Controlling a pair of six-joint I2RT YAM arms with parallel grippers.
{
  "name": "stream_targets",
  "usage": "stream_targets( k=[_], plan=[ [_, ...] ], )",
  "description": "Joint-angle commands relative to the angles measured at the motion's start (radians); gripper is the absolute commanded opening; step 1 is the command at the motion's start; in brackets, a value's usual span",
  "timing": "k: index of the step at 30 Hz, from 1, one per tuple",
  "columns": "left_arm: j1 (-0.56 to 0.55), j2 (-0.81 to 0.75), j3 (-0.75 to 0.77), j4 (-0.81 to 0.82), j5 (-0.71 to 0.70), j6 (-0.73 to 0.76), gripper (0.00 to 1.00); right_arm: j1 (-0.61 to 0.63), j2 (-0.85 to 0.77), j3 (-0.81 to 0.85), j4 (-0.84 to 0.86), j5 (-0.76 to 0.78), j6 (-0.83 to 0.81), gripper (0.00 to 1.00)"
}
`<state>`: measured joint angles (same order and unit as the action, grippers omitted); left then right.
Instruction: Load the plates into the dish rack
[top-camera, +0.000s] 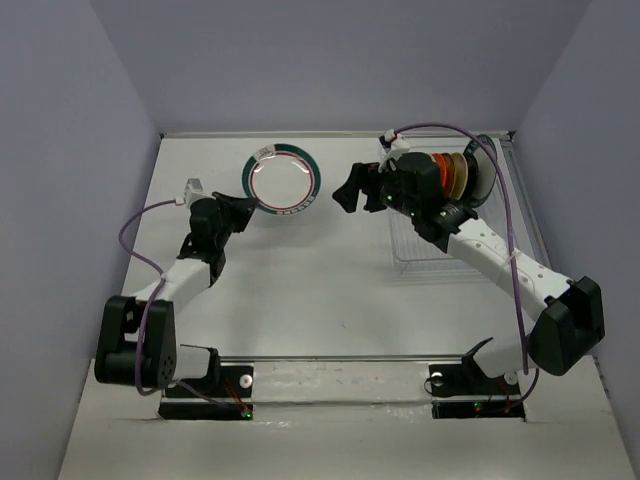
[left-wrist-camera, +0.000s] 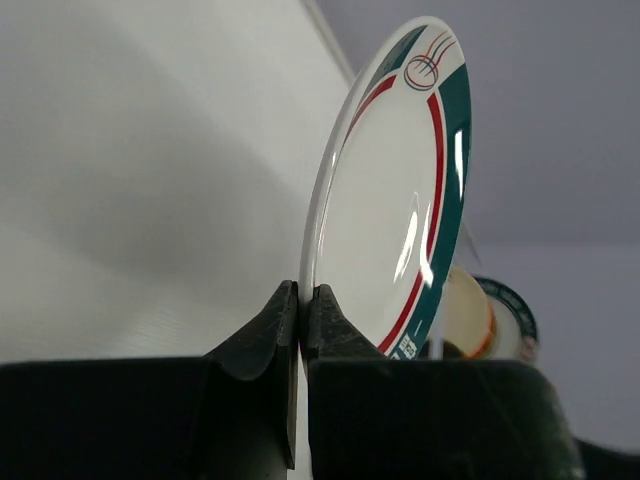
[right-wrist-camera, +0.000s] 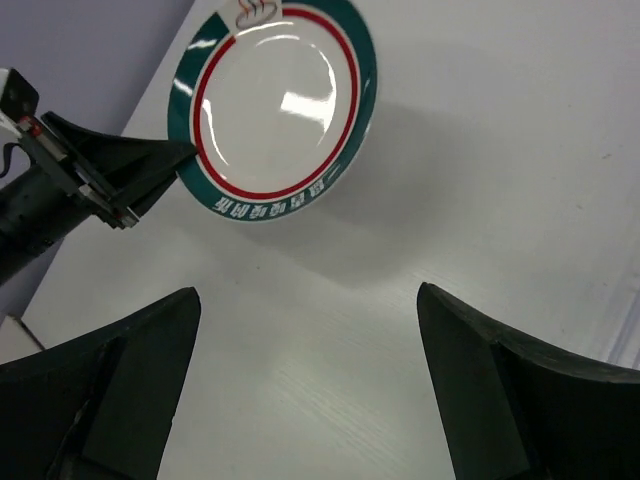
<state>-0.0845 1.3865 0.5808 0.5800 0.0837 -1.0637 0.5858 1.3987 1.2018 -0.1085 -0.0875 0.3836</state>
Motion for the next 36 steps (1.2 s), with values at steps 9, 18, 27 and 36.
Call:
stream_targets(
  k=[9, 18, 27, 36],
  plan=[
    [-0.231, -0.397, -0.059, 0.087, 0.235, 0.05, 0.06, 0.005, -0.072, 0.064, -0.034, 0.1, 0.072, 0.97],
    [-0.244, -0.478, -0.009, 0.095, 0.355, 0.083, 0.06, 0.005, -0.076, 0.048, -0.008, 0.042, 0.098, 0.15],
    [-0.248, -0.52, 0.138, -0.25, 0.404, 0.348, 0.96, -0.136, -0.179, 0.105, -0.101, 0.361, -0.053, 0.07],
    [-0.25, -0.74, 0.136, -0.62, 0.295, 0.66, 0.99, -0.185, -0.043, 0.303, -0.191, 0.865, -0.458, 0.07]
  ],
)
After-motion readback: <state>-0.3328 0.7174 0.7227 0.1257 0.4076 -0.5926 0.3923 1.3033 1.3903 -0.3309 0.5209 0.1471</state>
